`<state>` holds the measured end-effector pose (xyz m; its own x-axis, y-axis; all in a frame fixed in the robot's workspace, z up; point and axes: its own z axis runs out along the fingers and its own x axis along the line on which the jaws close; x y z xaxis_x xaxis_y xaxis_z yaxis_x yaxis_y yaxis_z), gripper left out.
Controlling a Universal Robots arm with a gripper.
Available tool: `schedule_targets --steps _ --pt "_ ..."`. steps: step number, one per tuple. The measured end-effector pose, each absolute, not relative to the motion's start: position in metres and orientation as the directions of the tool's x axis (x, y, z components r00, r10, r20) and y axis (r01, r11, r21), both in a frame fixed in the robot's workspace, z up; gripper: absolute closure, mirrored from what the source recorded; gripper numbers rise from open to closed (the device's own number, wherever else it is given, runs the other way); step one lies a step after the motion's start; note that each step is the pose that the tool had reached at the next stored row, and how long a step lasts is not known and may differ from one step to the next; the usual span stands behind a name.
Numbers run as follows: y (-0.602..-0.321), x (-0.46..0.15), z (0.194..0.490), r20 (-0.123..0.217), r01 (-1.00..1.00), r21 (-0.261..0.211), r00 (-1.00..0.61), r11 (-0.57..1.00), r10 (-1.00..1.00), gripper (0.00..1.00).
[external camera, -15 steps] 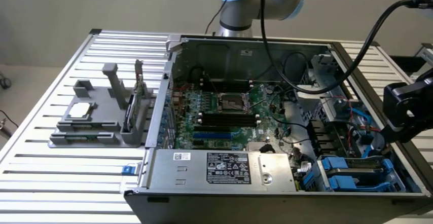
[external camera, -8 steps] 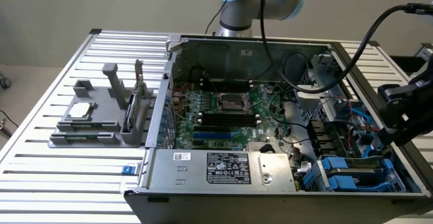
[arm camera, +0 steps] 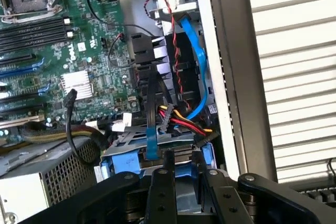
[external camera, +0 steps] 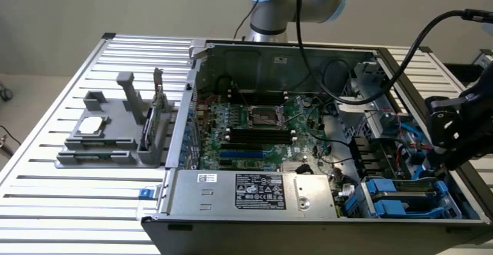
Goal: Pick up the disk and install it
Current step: 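Insert the first disk wire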
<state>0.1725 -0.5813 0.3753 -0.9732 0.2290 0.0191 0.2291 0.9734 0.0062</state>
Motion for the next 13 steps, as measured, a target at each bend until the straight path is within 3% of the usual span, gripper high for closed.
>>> schedule_targets --steps 13 --pt "-0.5813 0.1724 0.3655 0.019 0.451 0.006 -0.892 0.892 0.451 0.73"
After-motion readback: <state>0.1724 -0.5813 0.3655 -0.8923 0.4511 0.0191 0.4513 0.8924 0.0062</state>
